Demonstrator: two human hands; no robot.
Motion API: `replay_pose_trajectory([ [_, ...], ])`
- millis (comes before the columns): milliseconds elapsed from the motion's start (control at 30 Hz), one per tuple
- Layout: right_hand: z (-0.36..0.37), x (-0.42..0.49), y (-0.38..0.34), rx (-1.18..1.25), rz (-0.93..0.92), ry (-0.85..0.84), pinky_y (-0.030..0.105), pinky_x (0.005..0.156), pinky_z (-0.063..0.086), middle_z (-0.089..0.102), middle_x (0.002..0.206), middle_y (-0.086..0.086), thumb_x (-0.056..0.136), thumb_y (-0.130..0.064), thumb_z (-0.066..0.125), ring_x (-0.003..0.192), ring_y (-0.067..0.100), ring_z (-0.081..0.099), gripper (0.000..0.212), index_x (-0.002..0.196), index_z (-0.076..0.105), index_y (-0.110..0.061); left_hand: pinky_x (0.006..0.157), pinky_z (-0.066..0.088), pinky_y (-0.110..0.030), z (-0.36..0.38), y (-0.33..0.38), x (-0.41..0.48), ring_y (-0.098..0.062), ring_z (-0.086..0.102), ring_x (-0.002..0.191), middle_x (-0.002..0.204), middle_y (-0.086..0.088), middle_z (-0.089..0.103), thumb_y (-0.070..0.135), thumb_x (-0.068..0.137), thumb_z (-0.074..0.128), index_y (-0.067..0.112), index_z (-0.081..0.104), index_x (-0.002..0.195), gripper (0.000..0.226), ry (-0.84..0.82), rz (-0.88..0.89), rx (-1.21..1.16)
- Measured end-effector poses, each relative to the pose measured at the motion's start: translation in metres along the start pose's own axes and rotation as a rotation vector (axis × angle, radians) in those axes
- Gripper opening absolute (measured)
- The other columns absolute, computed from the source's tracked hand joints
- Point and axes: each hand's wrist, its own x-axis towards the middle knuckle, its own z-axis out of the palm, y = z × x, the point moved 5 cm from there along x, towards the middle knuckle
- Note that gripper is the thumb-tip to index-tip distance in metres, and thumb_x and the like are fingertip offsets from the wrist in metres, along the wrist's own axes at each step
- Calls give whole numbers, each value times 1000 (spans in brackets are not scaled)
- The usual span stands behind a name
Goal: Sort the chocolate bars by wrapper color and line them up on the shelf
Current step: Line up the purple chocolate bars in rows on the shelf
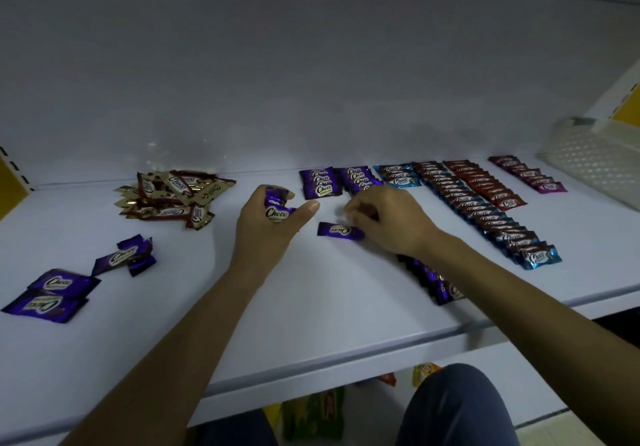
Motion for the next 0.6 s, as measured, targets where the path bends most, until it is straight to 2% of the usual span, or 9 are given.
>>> replay_pose_trajectory([
  [100,10,1,5,-182,58,-134,32,83,33,59,107,1,88,-47,58,108,20,48,35,112,67,-24,59,45,-25,0,3,-1,-14,54,65,78,-4,63,39,72,78,27,56,87,29,-4,5,23],
  [167,14,0,2,-215,45,-154,32,84,31,58,106,0,87,-43,59,109,20,47,26,105,68,-26,60,45,-26,1,3,-1,-14,54,65,78,-5,63,38,73,78,27,56,87,29,-4,5,27],
  [233,14,0,-2,-152,41,-119,32,84,33,60,98,-5,85,-35,62,100,18,51,15,97,65,-25,61,46,-27,1,2,0,-15,55,66,79,-5,63,37,73,79,27,56,88,28,1,9,26],
  [300,13,1,-4,-18,78,-97,32,82,41,61,86,-7,83,-25,65,84,15,55,9,89,61,-21,62,47,-28,0,0,1,-16,56,69,80,-5,63,37,73,80,28,57,88,29,11,8,30],
  [367,11,2,-5,212,155,-84,28,73,45,64,81,-2,80,-18,69,74,13,55,9,85,62,-16,61,47,-28,-1,0,1,-16,56,69,80,-4,63,42,70,81,28,57,89,33,21,12,22],
  [433,7,6,-8,485,223,-47,25,69,46,67,81,6,79,-10,68,71,11,56,5,84,66,-12,60,45,-27,-1,0,1,-16,55,67,79,-4,63,45,68,81,26,58,91,38,20,12,7],
  [533,1,13,-10,848,341,-9,21,69,49,67,80,8,82,-1,62,71,11,60,9,82,64,-9,58,44,-27,-1,-1,1,-14,53,64,78,-4,62,37,72,78,23,58,95,34,19,3,-11],
  [600,-3,18,-10,912,353,3,27,72,49,63,77,8,82,-1,61,71,15,58,12,75,61,-11,58,45,-27,-1,0,1,-15,55,65,78,-5,63,35,73,78,23,58,95,32,31,9,-10],
])
